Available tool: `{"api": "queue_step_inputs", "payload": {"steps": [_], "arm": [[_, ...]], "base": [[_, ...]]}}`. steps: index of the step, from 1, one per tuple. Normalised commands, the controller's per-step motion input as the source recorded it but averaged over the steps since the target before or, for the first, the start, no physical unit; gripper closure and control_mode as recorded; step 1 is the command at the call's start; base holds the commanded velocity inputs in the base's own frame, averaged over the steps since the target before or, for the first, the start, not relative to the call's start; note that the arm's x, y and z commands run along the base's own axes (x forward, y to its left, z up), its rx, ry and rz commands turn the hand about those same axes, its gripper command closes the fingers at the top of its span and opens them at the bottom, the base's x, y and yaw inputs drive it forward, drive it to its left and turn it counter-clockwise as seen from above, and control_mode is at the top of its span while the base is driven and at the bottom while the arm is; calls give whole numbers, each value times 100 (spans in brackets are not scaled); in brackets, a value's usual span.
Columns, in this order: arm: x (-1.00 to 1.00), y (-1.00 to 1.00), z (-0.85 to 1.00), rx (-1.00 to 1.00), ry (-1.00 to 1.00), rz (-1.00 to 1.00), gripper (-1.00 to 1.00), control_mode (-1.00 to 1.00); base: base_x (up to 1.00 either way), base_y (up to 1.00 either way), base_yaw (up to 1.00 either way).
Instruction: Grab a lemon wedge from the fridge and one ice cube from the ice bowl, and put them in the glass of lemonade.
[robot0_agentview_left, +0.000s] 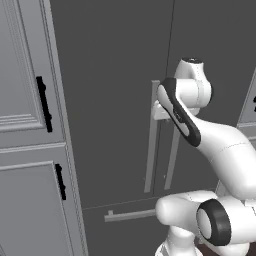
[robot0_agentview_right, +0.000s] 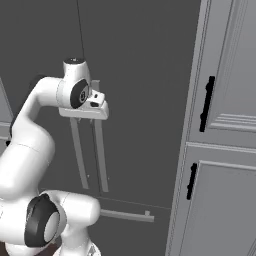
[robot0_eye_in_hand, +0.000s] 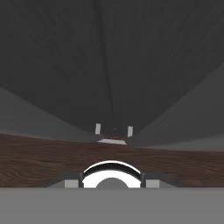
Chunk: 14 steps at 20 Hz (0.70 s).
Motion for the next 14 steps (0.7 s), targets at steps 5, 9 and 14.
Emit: {"api": "queue_step_inputs", "payload": {"steps": [5,9,14], "arm": [[-53,-1,0,4,-4,0,-100,-100],[-60,-4,-3,5,1,0,-100,-100],[-22,-3,-4,-1,0,0,-100,-100]], "base": [[0,0,0],[0,0,0],[0,0,0]]}}
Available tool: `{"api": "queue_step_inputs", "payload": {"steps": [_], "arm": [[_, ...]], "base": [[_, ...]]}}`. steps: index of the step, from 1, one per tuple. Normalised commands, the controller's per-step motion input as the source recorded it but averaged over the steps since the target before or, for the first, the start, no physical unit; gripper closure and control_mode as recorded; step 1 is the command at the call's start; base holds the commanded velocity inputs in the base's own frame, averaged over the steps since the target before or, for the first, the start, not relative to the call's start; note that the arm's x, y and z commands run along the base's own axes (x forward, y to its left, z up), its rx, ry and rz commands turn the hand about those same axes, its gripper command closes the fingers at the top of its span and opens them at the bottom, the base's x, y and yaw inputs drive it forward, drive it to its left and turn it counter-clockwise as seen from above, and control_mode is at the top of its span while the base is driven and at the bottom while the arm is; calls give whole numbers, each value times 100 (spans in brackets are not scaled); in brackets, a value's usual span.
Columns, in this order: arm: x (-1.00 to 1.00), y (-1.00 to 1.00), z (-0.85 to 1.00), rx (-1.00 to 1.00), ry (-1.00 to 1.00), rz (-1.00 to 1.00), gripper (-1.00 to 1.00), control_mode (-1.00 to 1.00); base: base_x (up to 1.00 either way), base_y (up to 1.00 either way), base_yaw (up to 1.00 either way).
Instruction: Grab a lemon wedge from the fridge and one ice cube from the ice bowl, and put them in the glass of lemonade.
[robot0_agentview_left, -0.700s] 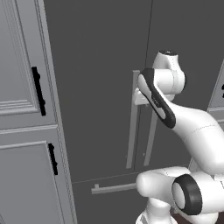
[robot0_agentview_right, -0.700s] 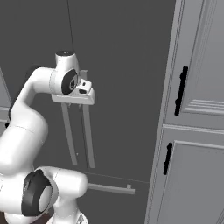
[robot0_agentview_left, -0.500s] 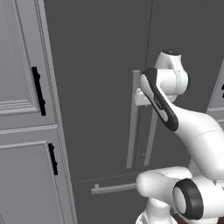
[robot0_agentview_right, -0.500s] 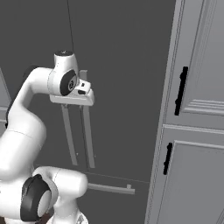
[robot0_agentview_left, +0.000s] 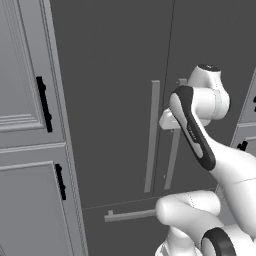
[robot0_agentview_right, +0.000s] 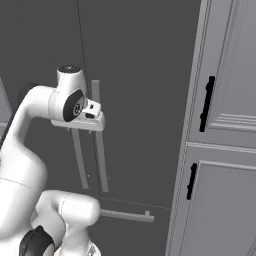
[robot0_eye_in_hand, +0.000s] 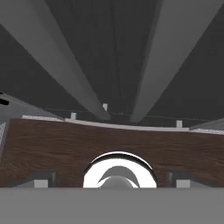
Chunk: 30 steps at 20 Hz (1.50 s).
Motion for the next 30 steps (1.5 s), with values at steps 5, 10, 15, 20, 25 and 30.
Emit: {"api": "queue_step_inputs", "payload": {"steps": [5,10,15,20,25,30], "arm": [[0,0,0,0,0,0,-100,100],[0,0,0,0,0,0,-100,100],[0,0,0,0,0,0,-100,100],[0,0,0,0,0,0,-100,100],[0,0,0,0,0,0,-100,100],[0,0,0,0,0,0,-100,100]], "base": [[-9,0,0],[-62,0,0],[-46,3,0],[-42,0,0],[-15,12,-6],[-14,3,-5]]}}
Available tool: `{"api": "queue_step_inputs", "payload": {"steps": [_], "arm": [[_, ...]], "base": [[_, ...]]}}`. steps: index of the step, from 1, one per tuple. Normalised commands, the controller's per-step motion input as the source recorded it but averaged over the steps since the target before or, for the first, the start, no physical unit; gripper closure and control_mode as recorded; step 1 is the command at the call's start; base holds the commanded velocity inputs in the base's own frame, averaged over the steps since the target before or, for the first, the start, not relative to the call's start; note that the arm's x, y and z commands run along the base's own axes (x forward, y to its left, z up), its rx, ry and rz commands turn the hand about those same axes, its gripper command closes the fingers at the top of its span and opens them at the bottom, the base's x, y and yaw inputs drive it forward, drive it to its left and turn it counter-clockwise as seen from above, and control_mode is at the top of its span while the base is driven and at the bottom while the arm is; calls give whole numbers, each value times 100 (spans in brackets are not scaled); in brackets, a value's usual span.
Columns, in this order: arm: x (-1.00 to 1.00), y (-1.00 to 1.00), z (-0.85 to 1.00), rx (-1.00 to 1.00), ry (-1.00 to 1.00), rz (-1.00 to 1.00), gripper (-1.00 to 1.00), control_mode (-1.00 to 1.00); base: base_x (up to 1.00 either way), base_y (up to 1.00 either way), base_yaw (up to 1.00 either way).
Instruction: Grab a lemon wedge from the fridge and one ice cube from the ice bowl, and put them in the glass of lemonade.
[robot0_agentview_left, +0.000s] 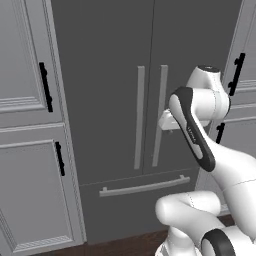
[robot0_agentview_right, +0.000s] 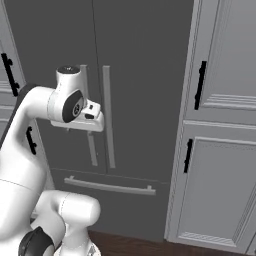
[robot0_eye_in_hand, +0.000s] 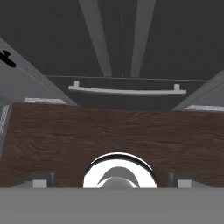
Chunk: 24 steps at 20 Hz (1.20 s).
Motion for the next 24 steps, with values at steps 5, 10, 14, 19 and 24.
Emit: {"api": "queue_step_inputs", "payload": {"steps": [5,10,14,19,24], "arm": [[0,0,0,0,0,0,-100,100],[0,0,0,0,0,0,-100,100],[0,0,0,0,0,0,-100,100],[0,0,0,0,0,0,-100,100],[0,0,0,0,0,0,-100,100]], "base": [[-22,0,-27],[-27,0,-37],[-28,0,-39],[-21,-3,-51],[-1,-73,-28]]}}
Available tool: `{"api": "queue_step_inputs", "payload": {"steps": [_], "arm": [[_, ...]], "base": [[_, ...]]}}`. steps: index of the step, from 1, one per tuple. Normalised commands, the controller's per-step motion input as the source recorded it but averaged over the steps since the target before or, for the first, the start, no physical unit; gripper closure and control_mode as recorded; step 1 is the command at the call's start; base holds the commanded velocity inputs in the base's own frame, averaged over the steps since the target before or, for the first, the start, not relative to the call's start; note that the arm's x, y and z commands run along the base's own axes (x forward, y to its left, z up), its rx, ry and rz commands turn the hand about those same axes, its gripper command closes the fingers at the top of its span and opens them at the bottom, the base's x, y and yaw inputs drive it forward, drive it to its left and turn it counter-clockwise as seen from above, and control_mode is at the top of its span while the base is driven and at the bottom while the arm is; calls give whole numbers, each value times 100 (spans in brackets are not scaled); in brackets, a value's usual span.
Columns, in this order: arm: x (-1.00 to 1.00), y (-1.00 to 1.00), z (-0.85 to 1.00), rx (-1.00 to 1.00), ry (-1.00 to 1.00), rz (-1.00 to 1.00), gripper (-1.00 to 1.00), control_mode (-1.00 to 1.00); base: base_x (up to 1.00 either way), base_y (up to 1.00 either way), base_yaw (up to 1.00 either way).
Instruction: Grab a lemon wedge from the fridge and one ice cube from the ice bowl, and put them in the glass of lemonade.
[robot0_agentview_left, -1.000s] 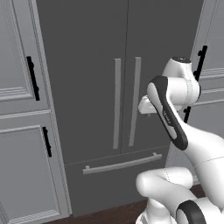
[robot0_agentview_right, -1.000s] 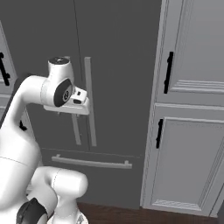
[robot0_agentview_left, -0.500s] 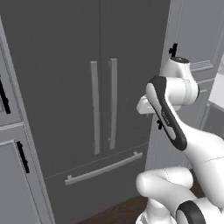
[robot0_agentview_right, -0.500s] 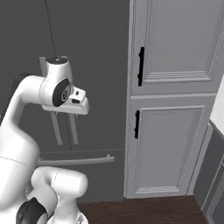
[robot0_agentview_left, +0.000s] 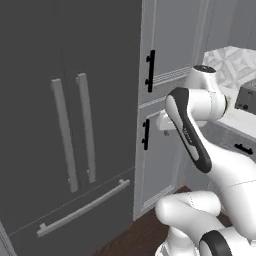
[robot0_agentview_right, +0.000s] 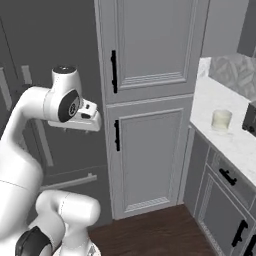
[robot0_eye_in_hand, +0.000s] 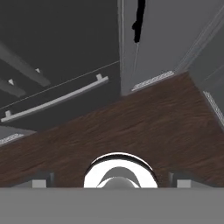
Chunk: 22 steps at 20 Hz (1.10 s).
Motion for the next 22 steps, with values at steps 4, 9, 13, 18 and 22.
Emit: {"api": "queue_step_inputs", "payload": {"steps": [4,9,13,18,22], "arm": [[0,0,0,0,0,0,-100,100],[0,0,0,0,0,0,-100,100],[0,0,0,0,0,0,-100,100],[0,0,0,0,0,0,-100,100],[0,0,0,0,0,0,-100,100]], "base": [[13,-100,-23],[21,-80,-72],[20,-53,-80],[56,-23,-68],[76,0,-50]]}}
